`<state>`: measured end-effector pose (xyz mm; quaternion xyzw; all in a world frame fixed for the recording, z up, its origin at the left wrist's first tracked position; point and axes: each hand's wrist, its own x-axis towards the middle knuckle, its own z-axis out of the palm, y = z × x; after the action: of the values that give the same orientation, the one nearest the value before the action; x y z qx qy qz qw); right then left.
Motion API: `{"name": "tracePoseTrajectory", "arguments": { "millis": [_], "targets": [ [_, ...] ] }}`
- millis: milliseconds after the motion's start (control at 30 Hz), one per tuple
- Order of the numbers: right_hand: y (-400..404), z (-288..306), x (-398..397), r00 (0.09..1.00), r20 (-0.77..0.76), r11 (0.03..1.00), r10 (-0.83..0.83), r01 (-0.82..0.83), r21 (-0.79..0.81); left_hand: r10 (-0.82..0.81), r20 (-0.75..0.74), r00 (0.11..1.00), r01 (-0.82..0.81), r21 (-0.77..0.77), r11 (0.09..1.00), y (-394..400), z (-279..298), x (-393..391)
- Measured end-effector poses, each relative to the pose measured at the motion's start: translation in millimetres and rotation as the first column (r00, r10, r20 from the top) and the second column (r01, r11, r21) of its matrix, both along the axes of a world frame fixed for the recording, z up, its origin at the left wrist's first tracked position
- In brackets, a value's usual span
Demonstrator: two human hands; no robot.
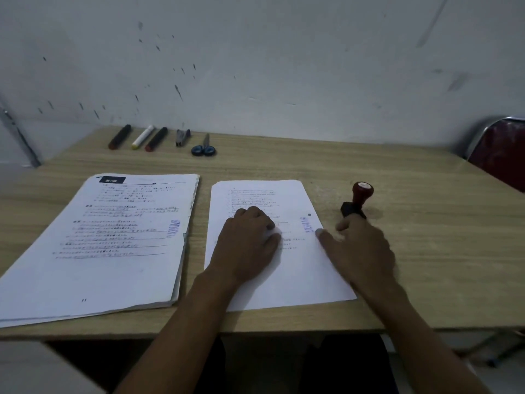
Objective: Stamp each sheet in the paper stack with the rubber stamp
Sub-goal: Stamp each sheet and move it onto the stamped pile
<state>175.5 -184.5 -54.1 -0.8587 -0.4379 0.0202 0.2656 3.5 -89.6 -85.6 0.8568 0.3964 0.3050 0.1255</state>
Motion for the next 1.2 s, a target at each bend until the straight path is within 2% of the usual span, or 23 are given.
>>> {"name": "tracePoseTrajectory", "arguments": {
  "millis": [67,133,333,533,667,733,833,900,967,1000,1067,1200],
  "targets": [
    [-1,-9,-10,0.995,0.093,0.998,0.043,-0.039,-0.047,-0.002,0.000,1.000,0.002,0.001,1.000,-1,1,0],
    [0,-12,-16,0.993,0.104,0.998,0.057,-0.055,-0.022,0.003,-0.003,1.000,-0.003,0.009,1.000,-2,1,0],
    [3,-4,-19,0.988,-0.150,0.989,0.043,-0.020,0.147,0.004,-0.008,1.000,-0.003,0.024,1.000,-3,3,0],
    [3,1,-15,0.972,-0.231,0.966,0.043,0.019,0.258,-0.007,0.017,1.000,0.006,0.024,1.000,-4,2,1],
    [-1,4,-14,0.934,-0.340,0.922,0.113,0.029,0.386,-0.012,0.133,0.991,0.006,0.045,0.999,-2,7,-1],
    [-4,9,-15,0.899,-0.398,0.887,0.184,0.023,0.461,0.055,0.250,0.967,-0.071,0.054,0.996,-2,15,-5],
    [-6,16,-12,0.830,-0.499,0.839,0.251,0.070,0.540,0.296,0.365,0.883,-0.284,-0.087,0.955,-3,30,-14],
    [-8,24,-12,0.748,-0.593,0.817,0.298,0.122,0.564,0.451,0.342,0.824,-0.347,-0.325,0.880,-2,42,-25],
    [-9,30,-15,0.661,-0.669,0.809,0.340,0.158,0.567,0.486,0.431,0.760,-0.195,-0.563,0.803,-2,55,-37],
    [-9,33,-17,0.633,-0.690,0.810,0.351,0.164,0.563,0.476,0.497,0.725,-0.086,-0.621,0.779,-3,60,-43],
    [-7,34,-23,0.610,-0.708,0.820,0.356,0.159,0.550,0.457,0.543,0.705,-0.006,-0.640,0.769,-6,68,-53],
    [1,31,-39,0.609,-0.720,0.872,0.332,0.093,0.481,0.463,0.535,0.706,-0.089,-0.581,0.809,-4,72,-77]
  ]
}}
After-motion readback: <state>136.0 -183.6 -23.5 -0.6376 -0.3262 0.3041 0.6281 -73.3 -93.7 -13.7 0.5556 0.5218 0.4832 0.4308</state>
